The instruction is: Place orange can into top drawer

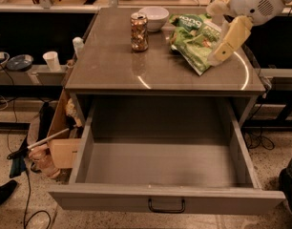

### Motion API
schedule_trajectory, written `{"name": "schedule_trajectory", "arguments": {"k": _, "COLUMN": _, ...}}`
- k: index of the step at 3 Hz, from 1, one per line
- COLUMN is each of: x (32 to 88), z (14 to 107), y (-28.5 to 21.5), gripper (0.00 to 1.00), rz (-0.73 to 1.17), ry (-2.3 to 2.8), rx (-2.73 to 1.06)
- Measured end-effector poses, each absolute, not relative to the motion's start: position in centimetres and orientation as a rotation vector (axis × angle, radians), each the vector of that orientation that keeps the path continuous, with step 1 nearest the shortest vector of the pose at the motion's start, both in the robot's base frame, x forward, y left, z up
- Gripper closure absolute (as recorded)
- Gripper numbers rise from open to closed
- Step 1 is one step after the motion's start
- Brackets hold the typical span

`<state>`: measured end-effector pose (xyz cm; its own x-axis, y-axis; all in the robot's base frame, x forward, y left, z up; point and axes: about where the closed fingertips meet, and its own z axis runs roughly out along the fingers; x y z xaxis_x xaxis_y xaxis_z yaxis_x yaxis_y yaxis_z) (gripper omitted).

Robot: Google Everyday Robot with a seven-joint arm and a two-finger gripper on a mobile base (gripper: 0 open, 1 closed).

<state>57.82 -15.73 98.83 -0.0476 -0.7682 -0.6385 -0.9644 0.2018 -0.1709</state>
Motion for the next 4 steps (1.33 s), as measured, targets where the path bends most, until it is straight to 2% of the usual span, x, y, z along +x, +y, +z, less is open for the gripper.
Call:
{"name": "schedule_trajectory", "arguments": {"k": 2, "x": 62.5, "z": 99.0, "y": -15.2, "gripper": 0.00, "rz": 0.449, "ry": 1.789, "rx": -1.519}}
{"name": "schedule_trajectory", "arguments": {"k": 4, "x": 67.5, "z": 99.1, "y": -14.8, "gripper": 0.00, "rz": 0.242, "ry": 1.772, "rx": -1.560}}
